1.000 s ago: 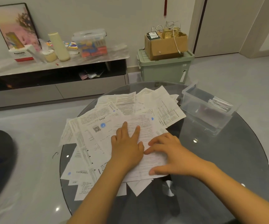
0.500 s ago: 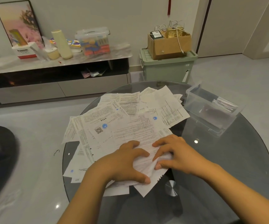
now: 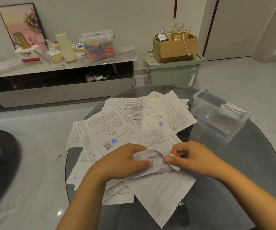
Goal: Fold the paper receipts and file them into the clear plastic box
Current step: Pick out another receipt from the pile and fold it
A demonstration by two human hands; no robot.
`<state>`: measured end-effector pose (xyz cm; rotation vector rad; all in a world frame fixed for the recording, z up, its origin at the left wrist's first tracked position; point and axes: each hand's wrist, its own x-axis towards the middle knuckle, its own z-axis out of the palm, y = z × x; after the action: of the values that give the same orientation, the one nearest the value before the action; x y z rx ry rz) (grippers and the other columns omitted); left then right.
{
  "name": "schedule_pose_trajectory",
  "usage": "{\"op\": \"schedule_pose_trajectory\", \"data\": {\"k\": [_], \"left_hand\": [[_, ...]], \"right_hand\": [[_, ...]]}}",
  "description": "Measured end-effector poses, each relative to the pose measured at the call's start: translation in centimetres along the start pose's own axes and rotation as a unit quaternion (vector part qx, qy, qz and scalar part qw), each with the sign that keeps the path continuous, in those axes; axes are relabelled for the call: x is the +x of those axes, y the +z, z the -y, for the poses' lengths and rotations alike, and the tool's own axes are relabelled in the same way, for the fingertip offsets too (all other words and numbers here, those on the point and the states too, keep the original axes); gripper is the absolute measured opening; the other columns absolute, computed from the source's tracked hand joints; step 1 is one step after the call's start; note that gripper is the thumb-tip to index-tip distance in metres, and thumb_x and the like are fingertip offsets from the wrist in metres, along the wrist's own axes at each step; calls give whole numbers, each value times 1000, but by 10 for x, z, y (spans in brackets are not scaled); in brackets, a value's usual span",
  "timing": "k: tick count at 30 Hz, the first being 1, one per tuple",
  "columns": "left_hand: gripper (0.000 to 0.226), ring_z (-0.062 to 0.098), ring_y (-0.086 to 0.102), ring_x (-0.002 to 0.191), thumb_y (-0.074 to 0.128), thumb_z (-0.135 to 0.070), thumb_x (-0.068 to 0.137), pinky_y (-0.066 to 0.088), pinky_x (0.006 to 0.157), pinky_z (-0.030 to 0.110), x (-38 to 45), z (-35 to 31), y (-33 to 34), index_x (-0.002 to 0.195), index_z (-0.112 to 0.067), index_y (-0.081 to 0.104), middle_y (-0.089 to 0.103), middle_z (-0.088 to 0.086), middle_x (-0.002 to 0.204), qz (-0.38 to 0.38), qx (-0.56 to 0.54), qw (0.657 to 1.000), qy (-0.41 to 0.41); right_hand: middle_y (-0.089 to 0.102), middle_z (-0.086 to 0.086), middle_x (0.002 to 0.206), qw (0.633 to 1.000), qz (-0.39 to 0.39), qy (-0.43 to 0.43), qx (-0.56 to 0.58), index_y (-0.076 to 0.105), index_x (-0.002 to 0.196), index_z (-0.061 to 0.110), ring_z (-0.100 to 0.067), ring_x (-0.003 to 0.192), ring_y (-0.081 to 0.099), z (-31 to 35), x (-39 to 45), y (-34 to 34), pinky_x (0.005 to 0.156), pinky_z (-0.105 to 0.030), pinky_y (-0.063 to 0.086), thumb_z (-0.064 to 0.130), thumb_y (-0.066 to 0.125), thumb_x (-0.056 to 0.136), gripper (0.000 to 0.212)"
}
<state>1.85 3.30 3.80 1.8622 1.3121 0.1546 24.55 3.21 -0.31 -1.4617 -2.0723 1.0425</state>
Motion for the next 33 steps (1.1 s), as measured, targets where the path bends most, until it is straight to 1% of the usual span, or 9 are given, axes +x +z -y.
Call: {"op": "schedule_pose_trajectory", "data": {"k": [3, 6, 10, 16, 20, 25, 28, 31, 33], "left_hand": [[22, 12, 51, 61, 58, -34, 90, 40, 59, 24, 6, 3, 5, 83, -15, 65, 59, 4, 72, -69, 6, 997, -20], [30, 5, 34, 46, 57, -30, 91, 26, 43, 13, 13, 4, 9, 65, -14, 53, 42, -4, 56, -129, 14, 991, -38], [35, 5, 36, 49, 55, -33, 92, 24, 44, 16, 22, 7, 13, 60, -21, 45, 41, -8, 55, -221, 17, 974, -50], [22, 11, 51, 83, 58, -43, 88, 36, 63, 26, 29, 8, 13, 95, -24, 50, 56, -7, 93, -285, 54, 956, -45], [75, 13, 46, 112, 68, -37, 82, 35, 79, 22, 29, 9, 18, 143, -30, 23, 41, -3, 133, -217, 66, 972, -61], [116, 19, 21, 139, 74, -27, 78, 35, 100, 29, 26, 11, 21, 145, -36, -19, 4, 0, 153, -177, 88, 976, -89], [106, 17, -3, 144, 75, -30, 77, 10, 116, 41, 23, 12, 21, 147, -40, -4, -12, -7, 155, -173, 161, 970, -65], [70, 9, 1, 137, 73, -43, 75, 1, 113, 33, 22, 10, 23, 137, -41, 39, 10, -10, 153, -121, 202, 972, -11], [64, 13, 9, 135, 73, -50, 72, 8, 111, 32, 22, 7, 27, 130, -41, 47, 23, -16, 148, -77, 172, 982, -10]], "right_hand": [[65, 9, 71, 998, -37, 18, 40, 65, 80, 26, 1, 64, 54, 5, 0, 4, 64, -19, 42, 65, 47, 70, 44], [63, 27, 80, 995, -63, 36, 73, 58, 89, 37, 13, 74, 55, 9, 1, 6, 66, -9, 40, 64, 37, 74, 37], [67, 20, 95, 993, -83, 56, 58, 46, 104, 41, 7, 77, 62, 5, 5, 12, 64, -9, 47, 49, 61, 81, 29], [63, 14, 98, 989, -129, 70, 2, 34, 133, 28, 4, 73, 54, -3, 15, 22, 59, -8, 38, 27, 63, 88, 53], [51, 14, 89, 986, -147, 69, -34, 22, 142, 30, -2, 76, 52, -1, 16, 25, 67, -14, 41, 31, 63, 87, 69], [41, 17, 117, 989, -117, 53, -69, 17, 143, 42, -7, 100, 50, 1, 13, 24, 86, -24, 46, 44, 65, 82, 78], [44, 11, 120, 990, -82, 58, -99, 38, 134, 41, 0, 89, 45, 1, 11, 19, 79, -13, 37, 40, 66, 83, 58], [45, 11, 110, 989, -71, 67, -113, 52, 126, 35, 2, 81, 42, 0, 12, 15, 68, -6, 31, 37, 66, 84, 45], [47, 11, 110, 989, -52, 88, -109, 57, 123, 32, -1, 86, 46, -1, 12, 10, 66, -6, 33, 37, 66, 84, 40]]}}
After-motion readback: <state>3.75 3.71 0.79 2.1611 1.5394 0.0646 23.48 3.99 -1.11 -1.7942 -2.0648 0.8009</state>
